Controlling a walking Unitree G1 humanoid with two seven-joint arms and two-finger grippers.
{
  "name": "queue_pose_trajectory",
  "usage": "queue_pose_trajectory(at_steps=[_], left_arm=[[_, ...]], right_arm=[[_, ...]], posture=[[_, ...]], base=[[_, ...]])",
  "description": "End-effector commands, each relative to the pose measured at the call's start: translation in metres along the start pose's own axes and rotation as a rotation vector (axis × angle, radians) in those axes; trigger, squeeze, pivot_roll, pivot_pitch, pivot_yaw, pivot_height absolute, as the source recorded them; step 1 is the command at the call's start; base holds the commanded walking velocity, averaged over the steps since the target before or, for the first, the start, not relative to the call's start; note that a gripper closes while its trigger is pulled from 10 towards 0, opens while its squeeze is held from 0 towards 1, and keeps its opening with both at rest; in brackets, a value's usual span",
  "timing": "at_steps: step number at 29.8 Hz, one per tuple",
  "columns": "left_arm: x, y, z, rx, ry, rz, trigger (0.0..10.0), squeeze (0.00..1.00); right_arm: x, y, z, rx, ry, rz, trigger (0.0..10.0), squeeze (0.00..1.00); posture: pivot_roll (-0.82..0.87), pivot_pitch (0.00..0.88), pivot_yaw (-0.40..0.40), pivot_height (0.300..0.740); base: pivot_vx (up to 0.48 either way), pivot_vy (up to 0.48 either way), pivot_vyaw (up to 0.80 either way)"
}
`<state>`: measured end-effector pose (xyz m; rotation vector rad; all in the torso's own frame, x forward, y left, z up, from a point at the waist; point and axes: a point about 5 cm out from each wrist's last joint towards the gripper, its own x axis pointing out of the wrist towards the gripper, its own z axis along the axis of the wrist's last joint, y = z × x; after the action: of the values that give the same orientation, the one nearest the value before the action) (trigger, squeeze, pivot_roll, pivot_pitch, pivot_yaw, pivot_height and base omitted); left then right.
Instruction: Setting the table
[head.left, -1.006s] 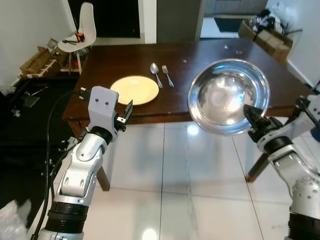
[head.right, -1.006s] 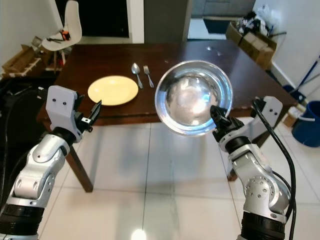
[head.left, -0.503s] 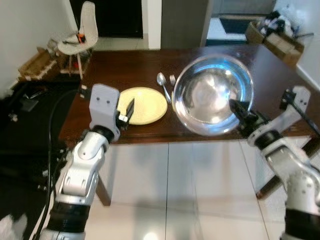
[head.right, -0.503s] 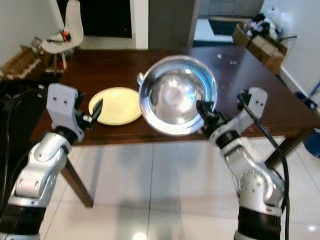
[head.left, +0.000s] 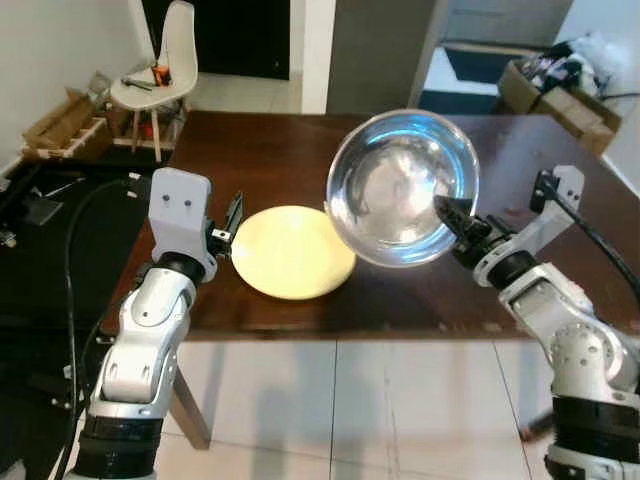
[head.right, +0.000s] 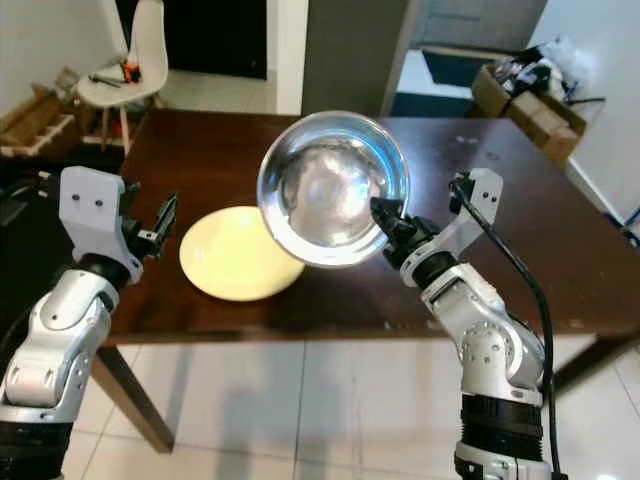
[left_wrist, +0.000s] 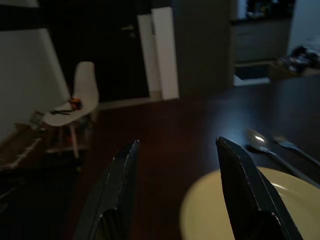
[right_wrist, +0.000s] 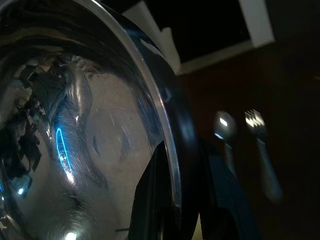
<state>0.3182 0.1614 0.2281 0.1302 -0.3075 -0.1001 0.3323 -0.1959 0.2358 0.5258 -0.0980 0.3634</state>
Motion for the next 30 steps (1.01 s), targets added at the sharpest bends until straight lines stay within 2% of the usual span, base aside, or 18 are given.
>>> queue_pose_trajectory(at_steps=[1, 22, 30], left_arm=[[-0.003, 0.005, -0.003, 0.005, 0.021, 0.018, 10.0, 0.00], [0.001, -0.005, -0.002, -0.003, 0.018, -0.023, 10.0, 0.00], [0.000, -0.008, -0.001, -0.026, 0.019, -0.037, 10.0, 0.00]], right_arm=[[0.003, 0.002, 0.004, 0.001, -0.024, 0.012, 10.0, 0.00], [0.001, -0.005, 0.002, 0.022, -0.025, 0.005, 10.0, 0.00], [0.001, -0.006, 0.001, 0.020, -0.020, 0.009, 10.0, 0.00]], posture=[[-0.01, 0.019, 0.025, 0.740], [-0.02, 0.000, 0.040, 0.740], [-0.03, 0.000, 0.041, 0.740]], base=[[0.480, 0.000, 0.00], [0.480, 0.000, 0.00], [0.000, 0.000, 0.00]])
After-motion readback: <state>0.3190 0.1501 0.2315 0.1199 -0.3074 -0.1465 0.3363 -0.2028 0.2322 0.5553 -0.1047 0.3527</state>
